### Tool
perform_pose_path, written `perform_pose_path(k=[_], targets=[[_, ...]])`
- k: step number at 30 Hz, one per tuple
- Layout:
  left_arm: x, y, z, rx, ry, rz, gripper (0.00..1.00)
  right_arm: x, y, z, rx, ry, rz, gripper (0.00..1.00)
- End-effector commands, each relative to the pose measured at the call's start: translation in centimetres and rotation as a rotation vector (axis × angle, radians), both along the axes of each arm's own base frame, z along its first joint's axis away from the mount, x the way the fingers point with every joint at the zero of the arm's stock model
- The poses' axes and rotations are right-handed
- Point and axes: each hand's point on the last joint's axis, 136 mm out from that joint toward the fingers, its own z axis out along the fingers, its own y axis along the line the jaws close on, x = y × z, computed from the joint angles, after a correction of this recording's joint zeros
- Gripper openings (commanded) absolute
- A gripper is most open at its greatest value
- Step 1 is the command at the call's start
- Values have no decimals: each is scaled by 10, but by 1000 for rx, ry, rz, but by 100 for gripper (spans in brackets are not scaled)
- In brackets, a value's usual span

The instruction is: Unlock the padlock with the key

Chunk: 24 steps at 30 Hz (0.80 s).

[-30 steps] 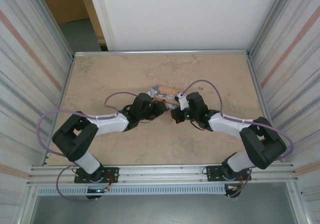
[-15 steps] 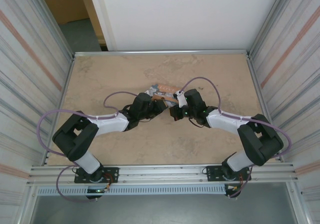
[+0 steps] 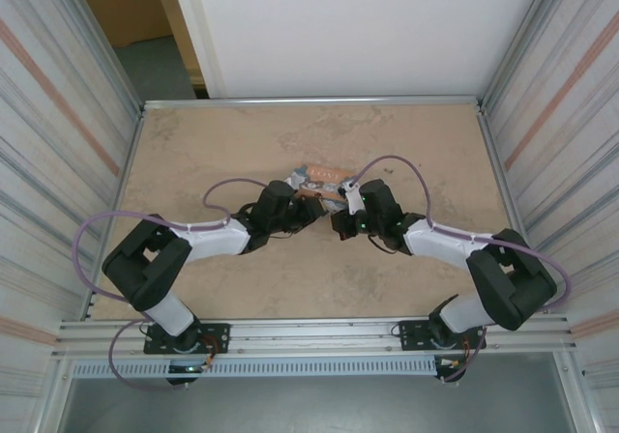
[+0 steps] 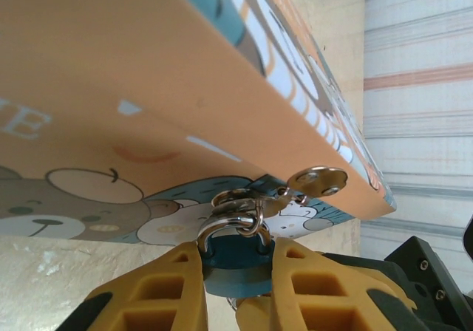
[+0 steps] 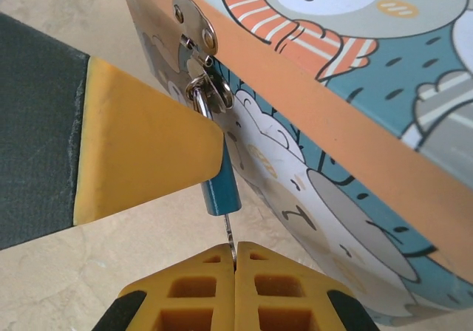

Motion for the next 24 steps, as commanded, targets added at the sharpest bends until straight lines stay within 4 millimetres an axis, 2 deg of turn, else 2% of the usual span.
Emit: perform_pose_path(k=[1,5,14,24], targets=[[-42,-31,-11,-17,87,-198,13,12,20,61,159,-164,-5,0],[-38,-34,-18,-24,93,-186,13,0,11,36,126,-101,-27,0],[-36,-36,-39,6,105,-177,12,-15,0,16,92,20,-78,0],[-33,-30,-62,47,114,-144,12,-28,-17,-28,5,111,-98,0]])
